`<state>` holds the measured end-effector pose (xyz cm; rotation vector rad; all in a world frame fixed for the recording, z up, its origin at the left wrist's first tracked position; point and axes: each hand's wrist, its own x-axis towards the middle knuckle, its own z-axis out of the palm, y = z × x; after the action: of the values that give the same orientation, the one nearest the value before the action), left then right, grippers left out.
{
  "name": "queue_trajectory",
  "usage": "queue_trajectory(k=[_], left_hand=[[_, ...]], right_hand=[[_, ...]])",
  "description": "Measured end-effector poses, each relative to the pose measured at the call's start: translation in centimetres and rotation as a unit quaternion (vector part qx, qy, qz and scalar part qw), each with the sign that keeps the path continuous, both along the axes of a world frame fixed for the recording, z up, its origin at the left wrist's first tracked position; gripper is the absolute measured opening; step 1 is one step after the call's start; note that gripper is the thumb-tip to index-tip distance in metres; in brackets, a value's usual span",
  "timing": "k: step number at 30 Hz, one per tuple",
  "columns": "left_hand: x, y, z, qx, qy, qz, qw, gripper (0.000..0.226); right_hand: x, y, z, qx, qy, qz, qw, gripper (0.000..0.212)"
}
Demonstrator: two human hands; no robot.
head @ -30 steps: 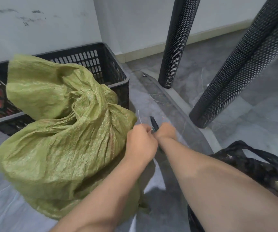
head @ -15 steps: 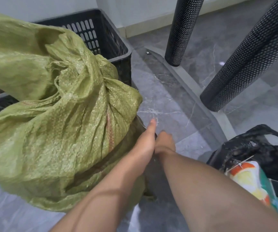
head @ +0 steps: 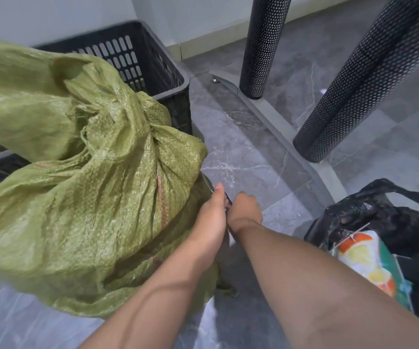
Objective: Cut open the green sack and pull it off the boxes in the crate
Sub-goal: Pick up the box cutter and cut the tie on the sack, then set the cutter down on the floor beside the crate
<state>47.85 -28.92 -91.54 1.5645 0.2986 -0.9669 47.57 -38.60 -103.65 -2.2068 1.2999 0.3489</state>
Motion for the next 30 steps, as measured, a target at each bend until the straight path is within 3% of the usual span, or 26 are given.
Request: queue_trajectory(k=[2,4,8,13,17,20,23,30], left_hand=[[-0.6,1.0,1.5,-0.006,-0.009,0.010,1.000,0.044],[-1.3,2.1,3.0,-0.006,-0.014,0.023,1.000,0.043],[-2.5,4.4,6.0,-0.015,-0.015,0.018,1.000,0.052],[-3.5,6.5,10.4,0.007,-0.002,-0.042,0.999,0.056],[-4.7,7.6,13.8,0.008,0.023,-0.058,0.998,0.045],[-6.2,7.8,16.5,0.034,0.058,-0.029,0.997,0.044],[-7.5,7.8,19.0,0.034,0.066,-0.032,0.997,0.049],[-10.9,8.4,22.5,0.054,0.008,-0.097,0.994,0.050]], right_hand=[[-0.1,0.3,1.7,0.034,-0.066,-0.042,0.996,0.021],[-0.6,1.2,4.1,0.118,-0.136,-0.095,0.979,0.030],[-2.4,4.0,8.5,0.333,-0.204,-0.238,0.889,0.048],[-6.1,6.3,14.8,0.430,-0.256,-0.266,0.824,0.038],[-7.8,8.8,18.6,0.442,-0.309,-0.354,0.764,0.034],[-9.3,10.5,21.6,0.422,-0.325,-0.410,0.741,0.014],[-10.9,11.0,24.5,0.404,-0.321,-0.445,0.732,0.004],[-15.3,9.0,27.7,0.306,-0.350,-0.474,0.748,0.011]])
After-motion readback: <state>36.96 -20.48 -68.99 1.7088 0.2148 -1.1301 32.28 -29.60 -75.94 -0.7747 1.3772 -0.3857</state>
